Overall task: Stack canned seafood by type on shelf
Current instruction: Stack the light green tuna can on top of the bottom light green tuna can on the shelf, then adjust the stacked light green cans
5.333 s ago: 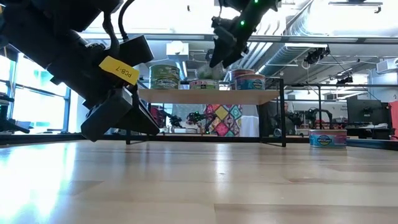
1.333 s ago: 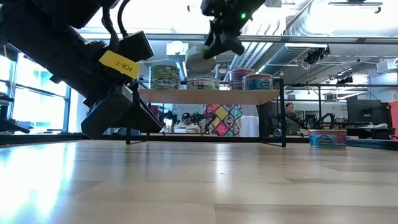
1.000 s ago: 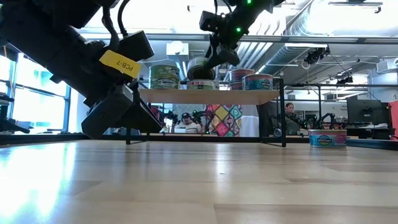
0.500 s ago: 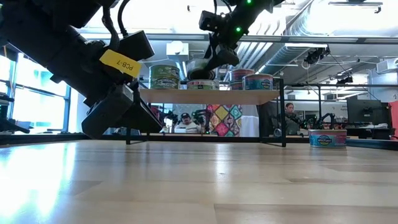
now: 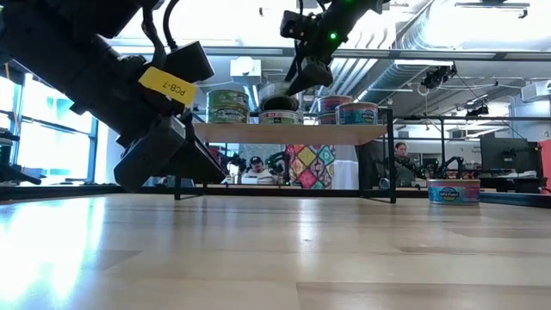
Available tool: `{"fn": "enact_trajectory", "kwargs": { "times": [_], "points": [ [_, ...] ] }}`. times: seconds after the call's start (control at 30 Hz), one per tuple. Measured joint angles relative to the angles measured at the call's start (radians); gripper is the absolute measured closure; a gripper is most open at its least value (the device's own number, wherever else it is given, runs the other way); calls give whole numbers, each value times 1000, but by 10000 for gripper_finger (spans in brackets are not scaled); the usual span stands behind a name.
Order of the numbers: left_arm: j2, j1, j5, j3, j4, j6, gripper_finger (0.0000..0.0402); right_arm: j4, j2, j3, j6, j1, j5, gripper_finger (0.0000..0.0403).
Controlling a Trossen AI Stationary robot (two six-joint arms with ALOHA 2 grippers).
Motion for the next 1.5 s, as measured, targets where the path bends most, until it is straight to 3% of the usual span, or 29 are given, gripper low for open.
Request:
{"fn": "enact_trajectory", "kwargs": {
  "times": [0.3,0.67,0.87,1.03,1.3,1.5],
  "points": [
    [0,0,0,0,12,8,332,-58,-5,1,50,-3,-24,124],
    [0,0,0,0,14,9,332,-95,-7,124,201,-65,-10,124],
    [0,0,0,0,14,10,332,-103,7,169,346,-144,-150,136],
    [0,0,0,0,19,10,332,-112,87,251,405,-199,-211,183],
    [0,0,-48,0,25,-10,332,-170,241,391,487,-258,-196,301],
    [0,-2,-52,0,24,-11,332,-185,271,401,494,-275,-193,375]
  ]
}}
